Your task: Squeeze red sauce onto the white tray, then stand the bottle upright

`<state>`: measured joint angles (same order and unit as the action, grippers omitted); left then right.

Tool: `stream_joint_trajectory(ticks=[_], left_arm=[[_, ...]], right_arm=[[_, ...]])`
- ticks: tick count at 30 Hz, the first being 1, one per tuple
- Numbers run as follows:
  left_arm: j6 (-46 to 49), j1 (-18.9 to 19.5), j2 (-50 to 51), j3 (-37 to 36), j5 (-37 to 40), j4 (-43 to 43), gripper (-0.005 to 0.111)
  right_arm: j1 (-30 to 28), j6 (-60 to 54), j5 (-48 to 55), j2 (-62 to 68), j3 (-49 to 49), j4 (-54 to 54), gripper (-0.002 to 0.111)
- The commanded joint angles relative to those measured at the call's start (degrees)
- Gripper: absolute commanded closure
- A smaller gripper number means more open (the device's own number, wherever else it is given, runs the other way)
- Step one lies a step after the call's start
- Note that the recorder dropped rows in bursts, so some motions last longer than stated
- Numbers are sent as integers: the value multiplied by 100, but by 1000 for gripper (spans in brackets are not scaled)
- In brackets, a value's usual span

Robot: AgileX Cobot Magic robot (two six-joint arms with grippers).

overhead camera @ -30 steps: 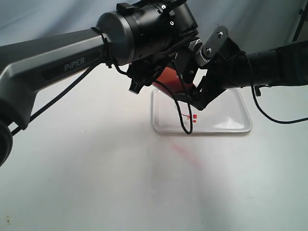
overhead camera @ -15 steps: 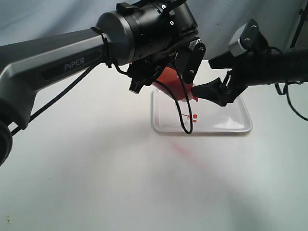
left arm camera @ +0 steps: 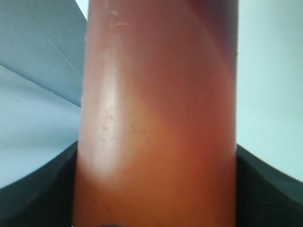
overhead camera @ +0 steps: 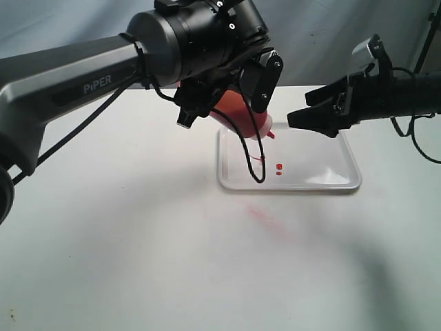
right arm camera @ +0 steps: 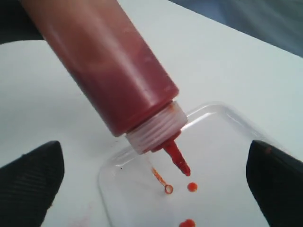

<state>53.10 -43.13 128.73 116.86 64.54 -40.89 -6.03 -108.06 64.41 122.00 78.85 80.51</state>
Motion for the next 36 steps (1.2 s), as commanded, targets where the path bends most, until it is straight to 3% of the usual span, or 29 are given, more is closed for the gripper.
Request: stream_joint_trajectory(ticks=[1,5,11,18,22,31,36], left_arm=[[-33,-42,-141,69,-332,-118,107],[97,-42,-141,69,-741,-118,107],[287,-42,-128,69,-883,-118,107],[443,-42,-128,69,-1067,-118,107],[443,-42,-128,69,-1067,-187,107],[451,-42,-128,69,-1334,-207,107],[451,-42,-128,69,-1358,-207,107]], right_arm=[[-189,445,555,340,716,-76,14],[-189,771,555,490,1242,-692,14],[-128,771,555,505,1603,-789,14],[465,771,555,527,2161,-1293,14],[773,1008,-1,527,2378,-1845,14],[935,985,-55,622,2378,-1842,14],[949,741,-94,901,2378,-1141,14]])
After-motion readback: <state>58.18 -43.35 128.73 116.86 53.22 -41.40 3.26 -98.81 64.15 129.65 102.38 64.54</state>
